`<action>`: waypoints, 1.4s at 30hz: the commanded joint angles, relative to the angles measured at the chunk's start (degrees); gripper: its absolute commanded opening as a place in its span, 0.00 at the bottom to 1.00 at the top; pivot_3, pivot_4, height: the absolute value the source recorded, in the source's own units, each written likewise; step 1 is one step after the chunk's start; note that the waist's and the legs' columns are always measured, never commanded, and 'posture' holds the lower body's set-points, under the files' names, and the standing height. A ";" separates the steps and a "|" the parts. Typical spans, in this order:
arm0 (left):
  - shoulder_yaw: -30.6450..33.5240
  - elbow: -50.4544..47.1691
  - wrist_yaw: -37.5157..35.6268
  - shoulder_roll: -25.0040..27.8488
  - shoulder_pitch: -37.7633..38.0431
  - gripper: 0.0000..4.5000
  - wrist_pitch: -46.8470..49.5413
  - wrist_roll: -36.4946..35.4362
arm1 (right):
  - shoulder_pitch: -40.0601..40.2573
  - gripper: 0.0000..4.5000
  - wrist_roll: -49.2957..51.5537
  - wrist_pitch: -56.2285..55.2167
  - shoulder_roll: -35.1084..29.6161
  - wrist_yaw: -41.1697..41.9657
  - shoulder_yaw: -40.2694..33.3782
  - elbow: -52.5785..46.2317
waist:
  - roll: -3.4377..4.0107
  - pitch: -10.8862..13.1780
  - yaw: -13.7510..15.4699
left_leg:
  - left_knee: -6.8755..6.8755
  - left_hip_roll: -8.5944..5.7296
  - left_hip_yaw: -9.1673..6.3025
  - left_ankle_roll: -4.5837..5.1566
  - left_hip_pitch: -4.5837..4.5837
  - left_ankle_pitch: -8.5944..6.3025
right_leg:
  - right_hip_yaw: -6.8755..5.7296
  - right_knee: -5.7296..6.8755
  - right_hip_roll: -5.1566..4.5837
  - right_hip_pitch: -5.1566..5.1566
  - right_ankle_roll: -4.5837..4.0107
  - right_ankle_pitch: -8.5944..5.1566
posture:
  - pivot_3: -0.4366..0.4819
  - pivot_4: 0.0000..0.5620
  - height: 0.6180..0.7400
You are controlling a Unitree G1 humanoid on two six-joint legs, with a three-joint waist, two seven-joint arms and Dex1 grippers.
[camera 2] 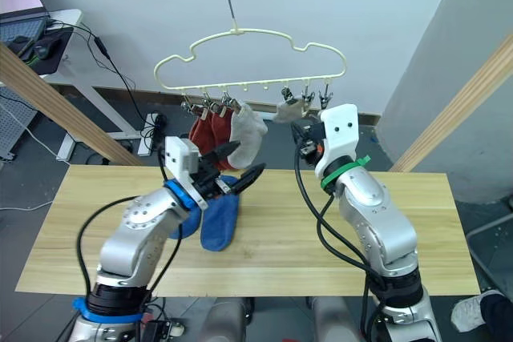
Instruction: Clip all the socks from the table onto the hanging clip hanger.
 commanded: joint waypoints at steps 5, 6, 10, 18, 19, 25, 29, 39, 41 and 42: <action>1.76 -6.80 1.64 0.32 -2.39 0.94 3.75 -3.35 | -1.98 0.44 -5.10 -4.74 2.91 -3.17 -1.07 1.94 | 0.00 0.00 0.05 | 0.00 -0.01 0.01 0.00 0.00 0.00 | 0.01 -0.02 -0.01 0.00 0.00 0.00 | 0.54 0.52 1.00; 1.96 -7.63 2.09 0.24 -2.50 0.94 4.38 -3.81 | -2.29 0.44 -5.60 -5.07 3.15 -3.55 -1.32 2.40 | 0.00 0.00 0.06 | -0.01 0.00 0.00 0.00 0.00 0.00 | 0.00 -0.01 -0.01 -0.01 0.00 0.00 | 0.54 0.52 1.00; 1.94 -9.54 2.93 0.41 -1.48 0.94 5.34 -4.14 | -3.50 0.44 -6.67 -5.86 4.47 -3.79 -1.56 4.36 | 0.00 0.00 0.06 | -0.01 0.01 -0.01 0.00 0.00 0.00 | -0.01 0.02 0.00 -0.01 -0.01 0.00 | 0.56 0.52 1.00; 2.35 -10.62 3.96 0.45 -1.00 0.94 5.66 -4.31 | -7.37 0.44 -7.99 -8.77 7.48 -3.97 -1.85 9.24 | 0.00 0.00 0.07 | 0.00 0.01 -0.01 0.00 0.00 0.00 | -0.02 0.04 0.00 -0.01 -0.02 0.01 | 0.56 0.52 1.00; 2.37 -10.68 4.06 0.45 -1.13 0.94 5.63 -4.39 | -7.75 0.44 -8.13 -9.10 7.78 -3.91 -1.90 9.73 | 0.00 0.00 0.07 | 0.00 0.01 -0.01 0.00 0.00 0.00 | -0.02 0.04 0.00 -0.01 -0.01 0.01 | 0.57 0.53 1.00; 2.63 -12.01 4.56 0.42 -1.62 0.94 6.11 -5.37 | -8.66 0.44 -8.90 -10.72 9.25 -3.49 -1.46 11.53 | 0.00 0.00 0.12 | -0.01 0.01 -0.01 0.00 0.00 0.00 | -0.02 0.03 -0.01 -0.01 -0.02 0.01 | 0.57 0.53 1.00; 2.92 -12.17 5.16 0.43 -2.34 0.94 6.37 -5.78 | -9.15 0.44 -9.02 -11.41 9.60 -3.53 -1.74 12.56 | 0.00 0.00 0.13 | 0.00 0.01 -0.01 0.00 0.00 0.00 | -0.02 0.06 -0.01 -0.01 -0.02 0.01 | 0.57 0.54 1.00; 2.88 -12.87 6.12 0.38 -2.99 0.94 6.86 -6.32 | -10.84 0.44 -8.87 -13.09 10.46 -3.89 -2.92 15.59 | 0.00 0.00 0.18 | 0.00 0.01 -0.02 0.00 0.00 0.00 | -0.03 0.05 -0.01 -0.01 -0.02 0.01 | 0.58 0.54 1.00; 2.93 -12.97 6.21 0.45 -3.04 0.94 6.90 -6.43 | -11.06 0.44 -8.76 -13.40 10.71 -3.95 -3.08 16.06 | 0.00 0.00 0.19 | 0.00 0.00 -0.02 0.00 0.00 0.00 | -0.03 0.05 -0.01 -0.01 -0.02 0.01 | 0.58 0.54 1.00; 2.95 -13.00 6.23 0.48 -3.05 0.94 6.92 -6.47 | -11.13 0.44 -8.75 -13.49 10.81 -3.96 -3.14 16.21 | 0.00 0.00 0.20 | 0.00 0.01 -0.02 0.00 0.00 0.00 | -0.03 0.06 -0.01 -0.01 -0.02 0.01 | 0.58 0.54 1.00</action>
